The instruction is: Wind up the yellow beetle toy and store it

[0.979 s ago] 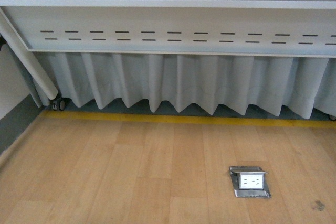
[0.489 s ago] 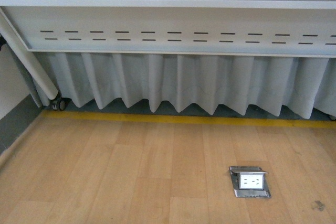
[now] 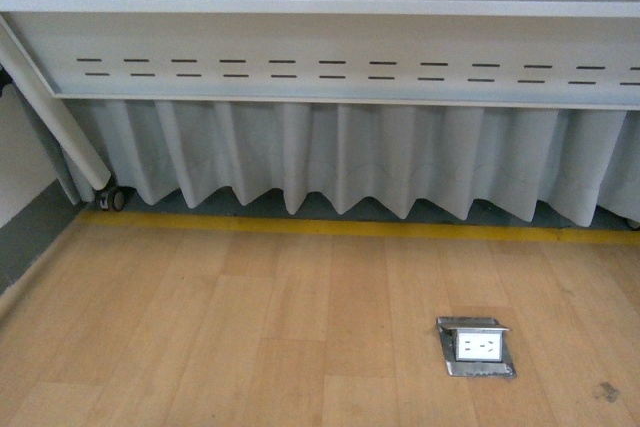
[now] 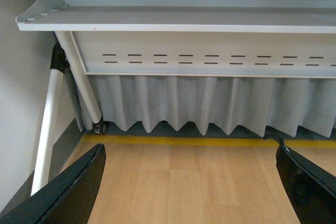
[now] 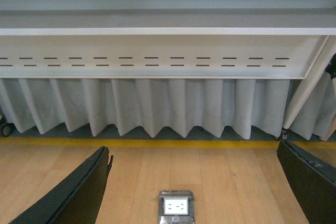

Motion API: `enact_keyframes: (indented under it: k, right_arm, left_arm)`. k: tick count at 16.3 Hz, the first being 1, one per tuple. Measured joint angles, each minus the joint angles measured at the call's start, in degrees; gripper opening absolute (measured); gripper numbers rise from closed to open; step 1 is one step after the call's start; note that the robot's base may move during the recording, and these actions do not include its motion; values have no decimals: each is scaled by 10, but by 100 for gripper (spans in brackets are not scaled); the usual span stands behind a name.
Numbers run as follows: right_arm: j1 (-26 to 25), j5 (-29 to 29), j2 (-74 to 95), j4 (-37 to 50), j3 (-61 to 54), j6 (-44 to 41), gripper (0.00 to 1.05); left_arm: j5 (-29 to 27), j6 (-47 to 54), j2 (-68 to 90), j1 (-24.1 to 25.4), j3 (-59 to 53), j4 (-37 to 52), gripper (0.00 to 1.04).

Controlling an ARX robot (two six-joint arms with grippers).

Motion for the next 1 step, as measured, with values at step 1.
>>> enact_keyframes:
  k: [1]
  right_arm:
    - [0, 0, 0, 0, 0, 0, 98]
  left_arm:
    - [0, 0, 0, 0, 0, 0, 98]
